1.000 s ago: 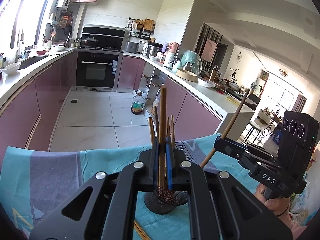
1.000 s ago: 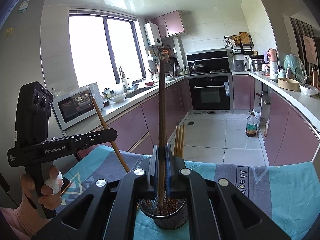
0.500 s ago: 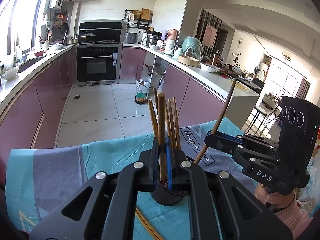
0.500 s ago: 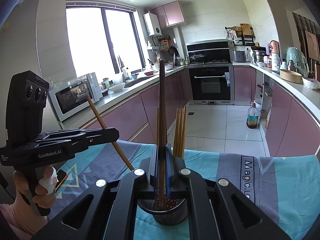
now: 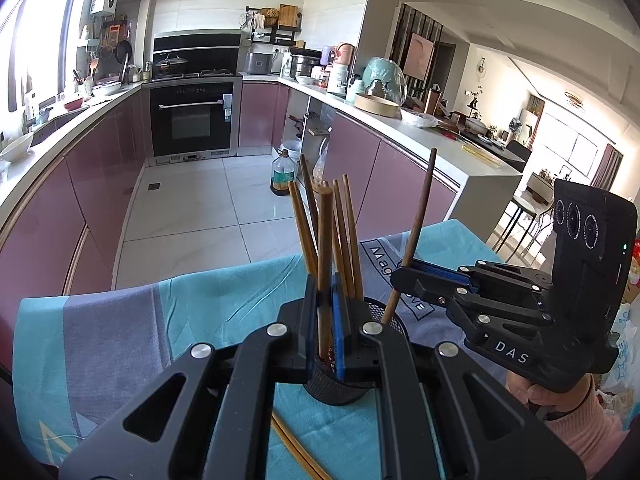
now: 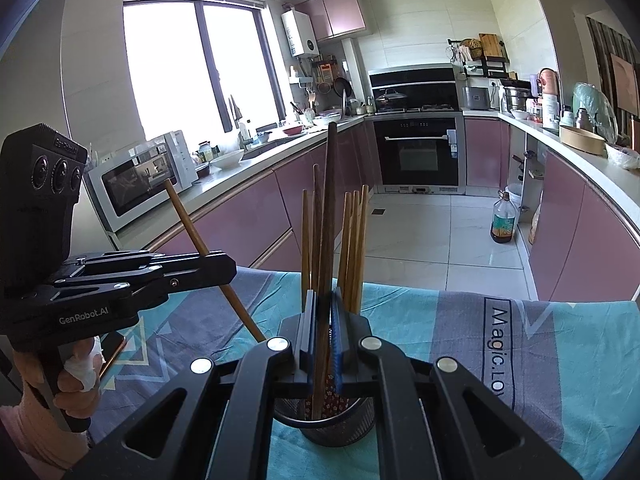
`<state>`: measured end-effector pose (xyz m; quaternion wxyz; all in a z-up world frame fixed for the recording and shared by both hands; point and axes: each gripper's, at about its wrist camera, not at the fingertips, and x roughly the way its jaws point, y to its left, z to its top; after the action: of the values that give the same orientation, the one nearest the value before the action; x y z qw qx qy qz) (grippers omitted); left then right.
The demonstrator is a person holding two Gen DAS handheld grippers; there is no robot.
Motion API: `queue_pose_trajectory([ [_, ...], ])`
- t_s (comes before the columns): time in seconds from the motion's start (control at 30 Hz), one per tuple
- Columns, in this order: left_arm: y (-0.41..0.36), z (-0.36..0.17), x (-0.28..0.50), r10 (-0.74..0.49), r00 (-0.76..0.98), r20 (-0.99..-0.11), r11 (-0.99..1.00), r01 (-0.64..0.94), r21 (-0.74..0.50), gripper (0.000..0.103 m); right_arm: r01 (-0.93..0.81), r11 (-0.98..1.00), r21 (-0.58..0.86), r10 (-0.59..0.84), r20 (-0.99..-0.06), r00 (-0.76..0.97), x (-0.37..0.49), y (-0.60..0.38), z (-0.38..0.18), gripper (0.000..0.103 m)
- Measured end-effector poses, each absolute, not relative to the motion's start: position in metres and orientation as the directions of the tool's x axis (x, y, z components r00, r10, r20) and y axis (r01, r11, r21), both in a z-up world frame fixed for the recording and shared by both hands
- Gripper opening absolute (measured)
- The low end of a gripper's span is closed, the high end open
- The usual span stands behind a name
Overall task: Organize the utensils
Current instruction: 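Open both grippers to release the chopsticks in the cup and withdraw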
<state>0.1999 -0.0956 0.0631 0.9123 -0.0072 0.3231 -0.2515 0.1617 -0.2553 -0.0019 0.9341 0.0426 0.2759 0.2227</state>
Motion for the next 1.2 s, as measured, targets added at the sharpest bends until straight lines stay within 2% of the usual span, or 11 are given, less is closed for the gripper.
queue_pose_trajectory([
  [0.63,-0.106,0.042,0.237,-0.457,0.645,-0.612,0.879,0.432,-0.202,0.008,-0.362,0.904,0.227,0.427,-0.517,0.742,0.180,-0.255,-0.008,0.007],
  [0.93,-0.092,0.032,0.231,-0.448,0.663,-0.600,0.888,0.410,-0.210,0.028,-0.351,0.905,0.239,0.425,-0.512,0.747,0.177,-0.259,-0.011,0.008],
  [1.13,-0.078,0.027,0.218,-0.424,0.692,-0.584,0.901,0.385,-0.198,0.037,-0.362,0.898,0.248,0.439,-0.500,0.747,0.166,-0.262,-0.010,0.009],
  [1.2,-0.072,0.024,0.212,-0.417,0.698,-0.582,0.905,0.379,-0.194,0.039,-0.378,0.892,0.247,0.452,-0.491,0.745,0.157,-0.262,-0.007,0.017],
])
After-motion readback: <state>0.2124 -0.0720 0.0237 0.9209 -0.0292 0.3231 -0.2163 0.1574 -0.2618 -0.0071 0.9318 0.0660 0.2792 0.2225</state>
